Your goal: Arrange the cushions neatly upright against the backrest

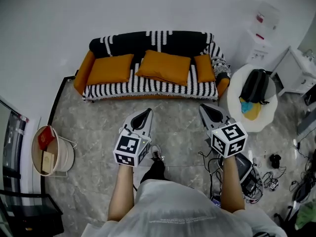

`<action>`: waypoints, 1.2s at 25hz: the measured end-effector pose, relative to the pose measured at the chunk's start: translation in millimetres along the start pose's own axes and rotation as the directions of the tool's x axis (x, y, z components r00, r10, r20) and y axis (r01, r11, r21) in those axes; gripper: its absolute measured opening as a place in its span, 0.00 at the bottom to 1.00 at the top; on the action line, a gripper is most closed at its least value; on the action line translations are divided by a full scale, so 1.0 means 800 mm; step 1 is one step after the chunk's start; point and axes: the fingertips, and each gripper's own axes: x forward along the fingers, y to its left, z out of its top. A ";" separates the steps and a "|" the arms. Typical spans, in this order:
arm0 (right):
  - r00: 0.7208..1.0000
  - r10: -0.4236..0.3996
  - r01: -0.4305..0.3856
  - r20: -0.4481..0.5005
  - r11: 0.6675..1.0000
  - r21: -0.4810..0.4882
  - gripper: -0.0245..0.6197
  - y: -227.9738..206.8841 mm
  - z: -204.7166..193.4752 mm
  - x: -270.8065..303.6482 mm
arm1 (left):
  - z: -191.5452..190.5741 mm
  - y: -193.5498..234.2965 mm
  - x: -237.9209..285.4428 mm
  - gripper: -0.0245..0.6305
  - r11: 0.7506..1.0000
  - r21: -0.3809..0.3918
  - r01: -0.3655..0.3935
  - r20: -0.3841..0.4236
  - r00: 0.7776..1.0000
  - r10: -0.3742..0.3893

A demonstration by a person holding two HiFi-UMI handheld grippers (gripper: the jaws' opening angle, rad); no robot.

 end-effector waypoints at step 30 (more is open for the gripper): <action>0.979 -0.160 0.169 -0.127 0.984 0.063 0.03 -0.146 0.055 0.376 | -0.041 0.341 0.289 0.04 0.999 -0.026 0.029 -0.140 0.990 -0.032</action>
